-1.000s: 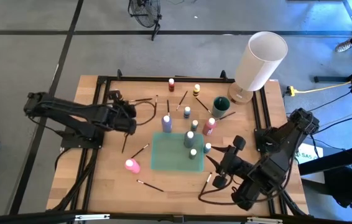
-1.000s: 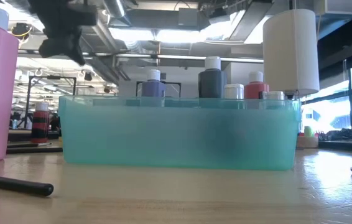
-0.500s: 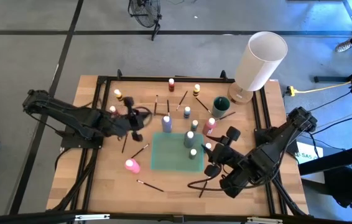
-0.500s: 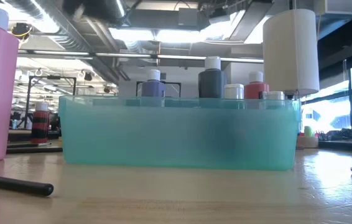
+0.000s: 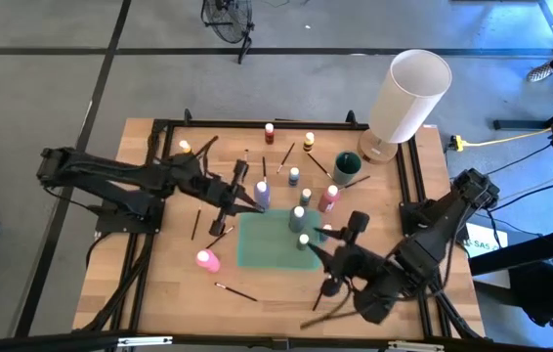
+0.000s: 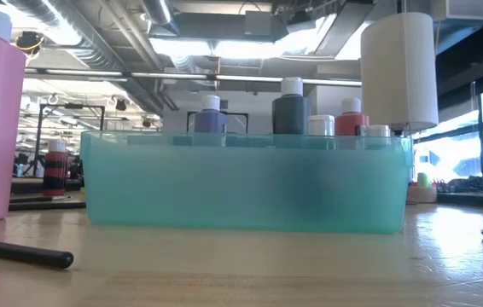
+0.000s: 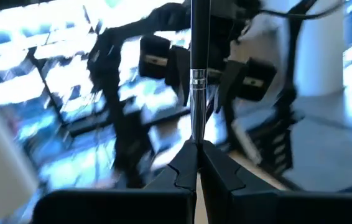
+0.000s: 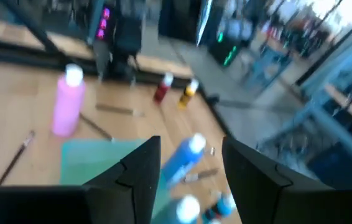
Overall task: Pick & Place Paint Supplies
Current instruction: Put the black eyeshadow brush into the green cup
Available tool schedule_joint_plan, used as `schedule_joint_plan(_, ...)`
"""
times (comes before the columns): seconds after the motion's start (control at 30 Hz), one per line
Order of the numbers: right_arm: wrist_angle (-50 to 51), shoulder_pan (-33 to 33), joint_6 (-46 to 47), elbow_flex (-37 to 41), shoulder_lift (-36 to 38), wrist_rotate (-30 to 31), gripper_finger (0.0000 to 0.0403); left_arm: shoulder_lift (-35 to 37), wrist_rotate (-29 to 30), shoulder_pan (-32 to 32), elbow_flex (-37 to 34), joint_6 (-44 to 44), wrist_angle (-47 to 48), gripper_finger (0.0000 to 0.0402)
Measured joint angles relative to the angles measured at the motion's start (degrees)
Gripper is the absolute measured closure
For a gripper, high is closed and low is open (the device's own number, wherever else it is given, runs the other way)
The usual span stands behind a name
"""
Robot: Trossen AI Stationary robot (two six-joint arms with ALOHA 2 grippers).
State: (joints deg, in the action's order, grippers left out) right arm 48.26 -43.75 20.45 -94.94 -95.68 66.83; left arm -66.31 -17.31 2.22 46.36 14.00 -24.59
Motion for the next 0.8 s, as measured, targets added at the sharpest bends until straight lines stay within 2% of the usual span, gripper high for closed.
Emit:
schedule_joint_plan(0.07,-4.8,-0.7,-4.7,0.0,0.0,3.3,0.0228,-2.1,-3.2,-1.1,-2.3,1.1,-6.9,0.0399)
schedule_joint_plan(0.13,-8.2,-0.9,-7.6,0.0,0.0,7.0,0.0228,-4.8,-3.5,-1.7,-3.7,1.1,-13.4,0.0399)
schedule_joint_plan(0.27,-11.1,0.3,-9.1,0.0,0.0,11.0,0.0228,-10.3,-4.6,-2.0,-3.8,2.7,-19.9,0.0399)
schedule_joint_plan(0.4,-11.5,3.4,-9.2,0.0,0.0,9.4,0.0228,-14.0,-4.7,-1.9,-3.4,4.6,-22.0,0.0399)
schedule_joint_plan(0.5,-11.5,5.9,-9.4,0.0,0.0,3.8,0.0228,-14.9,-4.3,-2.0,-3.4,6.6,-21.3,0.0399)
schedule_joint_plan(0.6,-11.9,7.4,-9.4,0.0,0.0,-0.5,0.0228,-14.8,1.4,-2.2,-3.3,11.5,-16.5,0.0398)
schedule_joint_plan(0.8,-12.2,5.2,-9.4,0.0,0.0,-1.7,0.0228,-12.2,21.7,-1.1,-3.2,25.5,-0.4,0.0399)
